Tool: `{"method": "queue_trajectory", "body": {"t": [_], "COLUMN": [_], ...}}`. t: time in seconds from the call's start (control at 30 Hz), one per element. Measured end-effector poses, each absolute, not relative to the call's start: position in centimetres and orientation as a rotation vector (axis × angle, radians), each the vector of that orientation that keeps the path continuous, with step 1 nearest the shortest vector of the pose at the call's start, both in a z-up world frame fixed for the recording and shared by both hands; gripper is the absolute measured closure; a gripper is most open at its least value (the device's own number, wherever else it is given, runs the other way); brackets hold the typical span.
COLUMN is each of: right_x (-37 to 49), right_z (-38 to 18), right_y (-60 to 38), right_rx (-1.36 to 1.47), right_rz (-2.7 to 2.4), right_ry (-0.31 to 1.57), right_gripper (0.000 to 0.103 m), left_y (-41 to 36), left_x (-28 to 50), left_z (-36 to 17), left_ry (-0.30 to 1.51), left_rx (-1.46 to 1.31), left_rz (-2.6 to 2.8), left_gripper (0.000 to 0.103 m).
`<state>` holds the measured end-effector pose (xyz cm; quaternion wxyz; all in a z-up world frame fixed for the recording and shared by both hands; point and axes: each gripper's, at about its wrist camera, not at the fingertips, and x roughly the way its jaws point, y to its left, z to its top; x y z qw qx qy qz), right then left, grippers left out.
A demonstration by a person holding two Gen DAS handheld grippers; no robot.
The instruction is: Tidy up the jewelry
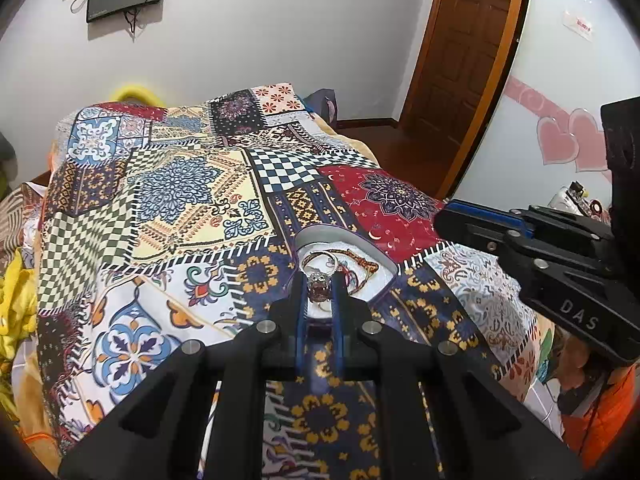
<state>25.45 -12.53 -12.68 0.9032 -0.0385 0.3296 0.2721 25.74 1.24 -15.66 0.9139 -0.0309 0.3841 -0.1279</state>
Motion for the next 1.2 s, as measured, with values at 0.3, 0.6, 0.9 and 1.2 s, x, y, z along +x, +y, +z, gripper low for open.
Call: {"method": "queue_trajectory", "body": {"t": [0.3,0.6,0.9,1.2], "right_x": [27.7,28.6,29.1,28.7], "right_z": [-15.3,-17.4,-17.9,-17.5], "right_y": [-12.1,-11.6,-11.1,-10.9], "right_rx": [-0.059,-0.068,-0.103,-0.105], "right_rz": [0.568,0.596,0.590,0.583], "right_ry": [0.755,0.824,0.835,0.850], "right_gripper": [0.093,0.093,0.093,0.090], "left_y": [0.6,0.2,0.3,1.2], "left_x": [28.1,29.6,29.6,28.6], "left_z": [-18.1,-19.9,-19.6,-18.4], "left_ry": [0.850,0.888,0.879,0.872], "left_rx": [-0.076,-0.078,-0.080,-0.098], "left_rz": [-0.281,-0.305,-0.301,-0.292], "left_gripper": [0.093,0.093,0.093,0.093]}}
